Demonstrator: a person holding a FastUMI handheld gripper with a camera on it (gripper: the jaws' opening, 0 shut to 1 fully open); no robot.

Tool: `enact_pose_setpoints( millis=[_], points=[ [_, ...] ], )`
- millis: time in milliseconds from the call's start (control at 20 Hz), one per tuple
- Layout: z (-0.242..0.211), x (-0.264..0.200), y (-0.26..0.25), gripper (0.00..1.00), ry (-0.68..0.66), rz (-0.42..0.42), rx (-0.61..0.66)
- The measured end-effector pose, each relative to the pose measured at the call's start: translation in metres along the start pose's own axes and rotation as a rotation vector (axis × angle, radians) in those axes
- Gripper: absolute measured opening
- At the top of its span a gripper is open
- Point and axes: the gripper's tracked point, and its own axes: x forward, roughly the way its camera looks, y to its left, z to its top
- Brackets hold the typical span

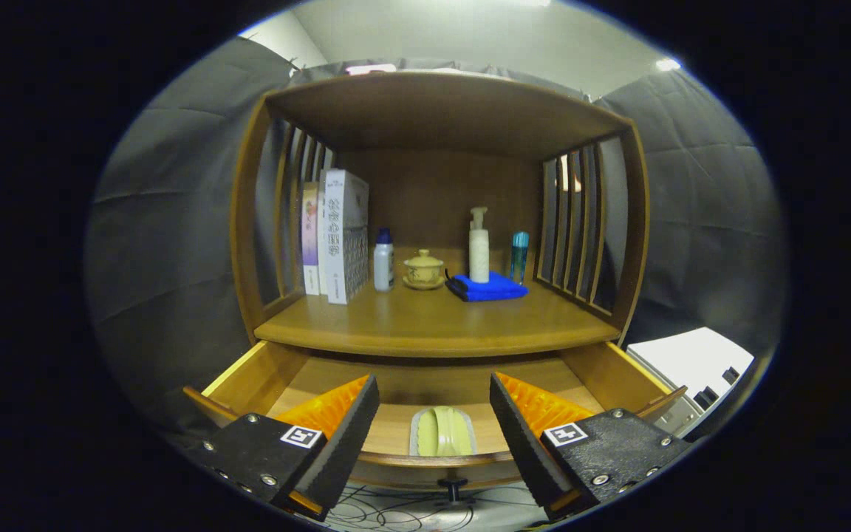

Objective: Pull open the drawer, take out the items inside it, and place them on the countertop above the cabinet.

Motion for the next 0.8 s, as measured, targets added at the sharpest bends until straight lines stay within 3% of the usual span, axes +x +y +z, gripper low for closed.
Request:
enact_pose_setpoints(
  millis=[350,650,750,800],
  points=[
    [-0.036,0.054,-0.005,0.93,0.294,-0.058,-0.023],
    [-0.075,0.076,0.005,0.94,0.485,-0.012,-0.018],
    [-0.081,0.079,0.009,0.89,0.517,-0.004,0.018],
    [-0.084,0.08,0.008,0.81,0.528,-0.007,0.036]
  ],
)
